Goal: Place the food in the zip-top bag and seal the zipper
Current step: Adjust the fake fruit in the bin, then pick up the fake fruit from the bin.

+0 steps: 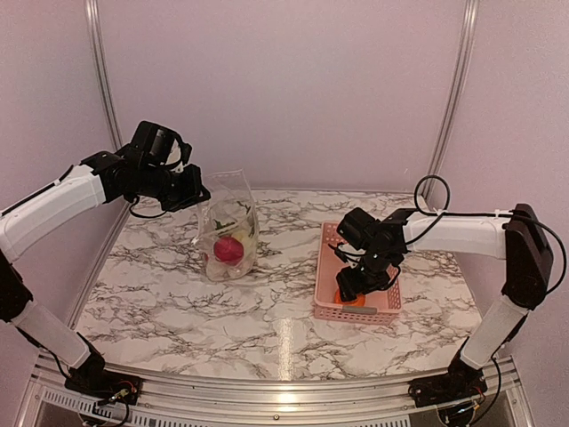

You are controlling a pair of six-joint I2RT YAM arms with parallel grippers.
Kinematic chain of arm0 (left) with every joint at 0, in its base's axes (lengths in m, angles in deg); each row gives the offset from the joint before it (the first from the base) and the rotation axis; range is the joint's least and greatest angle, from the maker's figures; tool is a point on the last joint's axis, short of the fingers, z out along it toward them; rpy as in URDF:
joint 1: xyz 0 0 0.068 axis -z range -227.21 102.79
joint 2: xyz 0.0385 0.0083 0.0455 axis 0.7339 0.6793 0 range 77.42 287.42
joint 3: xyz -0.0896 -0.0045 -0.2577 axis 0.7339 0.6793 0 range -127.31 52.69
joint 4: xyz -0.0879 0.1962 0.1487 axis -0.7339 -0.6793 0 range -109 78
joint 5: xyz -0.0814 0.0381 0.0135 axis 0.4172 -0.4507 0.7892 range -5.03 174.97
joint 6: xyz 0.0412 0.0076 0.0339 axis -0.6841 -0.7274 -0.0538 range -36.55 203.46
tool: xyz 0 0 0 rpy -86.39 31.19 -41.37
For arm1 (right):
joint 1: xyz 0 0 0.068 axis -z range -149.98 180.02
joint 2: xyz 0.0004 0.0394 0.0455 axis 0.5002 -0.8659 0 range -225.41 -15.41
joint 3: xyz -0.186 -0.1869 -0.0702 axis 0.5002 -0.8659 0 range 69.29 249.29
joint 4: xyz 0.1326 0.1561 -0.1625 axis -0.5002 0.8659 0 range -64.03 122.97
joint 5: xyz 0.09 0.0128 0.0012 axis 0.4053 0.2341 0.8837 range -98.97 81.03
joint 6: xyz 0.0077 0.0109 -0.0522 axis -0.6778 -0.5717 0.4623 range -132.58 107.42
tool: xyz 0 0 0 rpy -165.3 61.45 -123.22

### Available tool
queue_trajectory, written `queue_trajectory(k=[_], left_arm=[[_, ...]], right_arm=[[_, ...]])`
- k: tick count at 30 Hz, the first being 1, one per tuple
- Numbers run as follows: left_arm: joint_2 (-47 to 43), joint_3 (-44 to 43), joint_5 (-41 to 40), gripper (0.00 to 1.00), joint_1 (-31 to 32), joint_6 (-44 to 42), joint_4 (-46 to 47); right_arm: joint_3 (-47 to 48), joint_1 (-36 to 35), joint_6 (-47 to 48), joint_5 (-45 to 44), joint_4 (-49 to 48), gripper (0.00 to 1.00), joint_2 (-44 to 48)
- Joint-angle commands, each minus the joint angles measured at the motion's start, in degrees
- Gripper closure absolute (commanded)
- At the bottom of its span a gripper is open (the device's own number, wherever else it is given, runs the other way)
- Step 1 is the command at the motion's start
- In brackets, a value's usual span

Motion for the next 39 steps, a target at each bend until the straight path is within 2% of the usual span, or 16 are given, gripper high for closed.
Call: queue_trajectory(k=[1, 6, 8, 13, 19, 29, 39], left_arm=[[0.63, -0.86, 0.23, 1.00, 0.16, -0.32, -1.44], [1.36, -1.63, 0.41, 1.00, 0.16, -0.60, -1.43], [1.89, -1.85, 0.61, 1.00, 0.16, -0.62, -1.28], [2.87, -2.46, 1.22, 1.00, 0.16, -0.53, -1.15], [2.94, -2.08, 1.59, 1.00, 0.16, -0.36, -1.09], [2.13, -1.16, 1.86, 1.00, 0.16, -0.33, -1.25], [2.30, -0.97, 2.12, 1.00, 0.24, -0.12, -1.32]], right_arm=[[0.64, 0.37, 0.09, -1.36, -0.84, 0.39, -0.31], [1.91, 0.38, 0.84, -2.57, -0.49, 0.43, -0.53], [1.98, 0.41, 1.12, -2.64, -0.65, 0.42, -1.22], [1.89, 0.42, 0.30, -1.59, -0.69, 0.21, -3.80], [1.47, 0.49, -0.60, 0.04, -2.11, 0.17, -4.04], [1.50, 0.49, -1.25, -0.39, -1.54, 0.37, -2.09], [13.23, 0.48, 0.26, -6.35, 5.60, 0.47, 0.83]])
